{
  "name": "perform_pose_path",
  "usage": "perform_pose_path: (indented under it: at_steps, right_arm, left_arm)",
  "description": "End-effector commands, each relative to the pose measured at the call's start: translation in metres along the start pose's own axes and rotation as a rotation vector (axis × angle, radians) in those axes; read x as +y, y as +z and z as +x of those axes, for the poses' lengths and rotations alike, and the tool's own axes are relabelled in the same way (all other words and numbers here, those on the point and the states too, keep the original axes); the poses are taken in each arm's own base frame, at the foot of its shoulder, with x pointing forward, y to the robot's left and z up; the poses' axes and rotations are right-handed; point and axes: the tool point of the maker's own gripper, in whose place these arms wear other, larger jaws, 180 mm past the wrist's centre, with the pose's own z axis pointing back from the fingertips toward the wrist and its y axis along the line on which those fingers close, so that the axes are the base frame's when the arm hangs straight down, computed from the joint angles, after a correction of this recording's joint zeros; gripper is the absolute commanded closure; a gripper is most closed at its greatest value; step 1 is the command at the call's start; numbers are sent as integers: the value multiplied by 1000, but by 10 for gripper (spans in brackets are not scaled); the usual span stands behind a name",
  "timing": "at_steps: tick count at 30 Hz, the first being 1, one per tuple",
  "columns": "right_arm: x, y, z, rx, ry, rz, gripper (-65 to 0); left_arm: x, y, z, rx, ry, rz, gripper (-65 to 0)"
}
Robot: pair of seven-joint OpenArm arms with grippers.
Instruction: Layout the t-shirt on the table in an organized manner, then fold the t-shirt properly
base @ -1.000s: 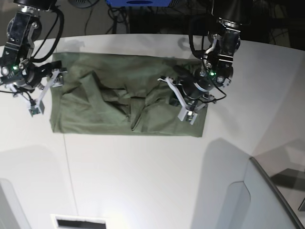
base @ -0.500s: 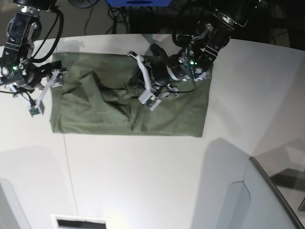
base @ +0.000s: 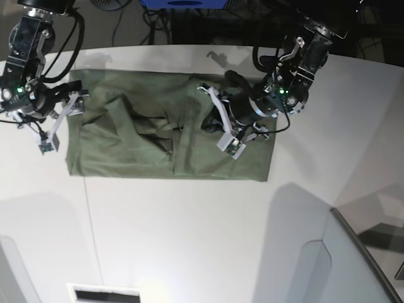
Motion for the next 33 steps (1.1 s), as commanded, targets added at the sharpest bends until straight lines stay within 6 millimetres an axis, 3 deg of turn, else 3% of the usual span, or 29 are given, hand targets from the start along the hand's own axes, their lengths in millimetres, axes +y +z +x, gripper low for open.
perform_pose_path:
  at_steps: [1,5,11,21,27,31,33]
  right_arm:
    - [-4,4,9,-30,9,-11,-495]
    - [-4,4,10,-31,9,-12,-495]
    - [-4,4,9,-30,9,-11,-495]
    - [-4,4,9,-30,9,-11,-495]
    - [-4,4,10,-31,9,-12,-495]
    - [-4,5,10,-35,12,-11,-495]
    - [-1,7,15,-50,21,-9,-495]
  left_arm:
    - [-4,-1,13,-46,3,-15,0]
    - [-6,-4,1,-19,21,-19,0]
    - [-35,-10,-15,30,-13,-89,0]
    - [-30,-18,-54,126,36,-79,0]
    - [-38,-22,-41,93,39,-94,0]
    - [-31,-17,-24,52,18,-81,0]
    - [-17,-9,-12,19,8,-49,0]
